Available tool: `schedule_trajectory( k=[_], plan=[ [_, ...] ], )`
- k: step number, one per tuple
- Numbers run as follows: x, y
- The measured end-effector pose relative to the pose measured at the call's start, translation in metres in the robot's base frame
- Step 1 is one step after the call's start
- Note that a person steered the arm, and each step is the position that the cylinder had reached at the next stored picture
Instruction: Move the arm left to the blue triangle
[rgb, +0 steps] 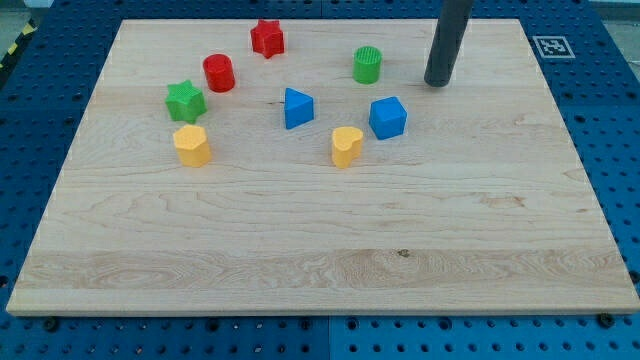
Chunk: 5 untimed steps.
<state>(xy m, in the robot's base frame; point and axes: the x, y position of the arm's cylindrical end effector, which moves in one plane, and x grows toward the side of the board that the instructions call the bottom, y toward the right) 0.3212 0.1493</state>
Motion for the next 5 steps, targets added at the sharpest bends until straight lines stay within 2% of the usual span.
schedule_trajectory(
  k=[2,5],
  plan=[
    [0.013,-0.017],
    [0.016,-0.241]
  ],
)
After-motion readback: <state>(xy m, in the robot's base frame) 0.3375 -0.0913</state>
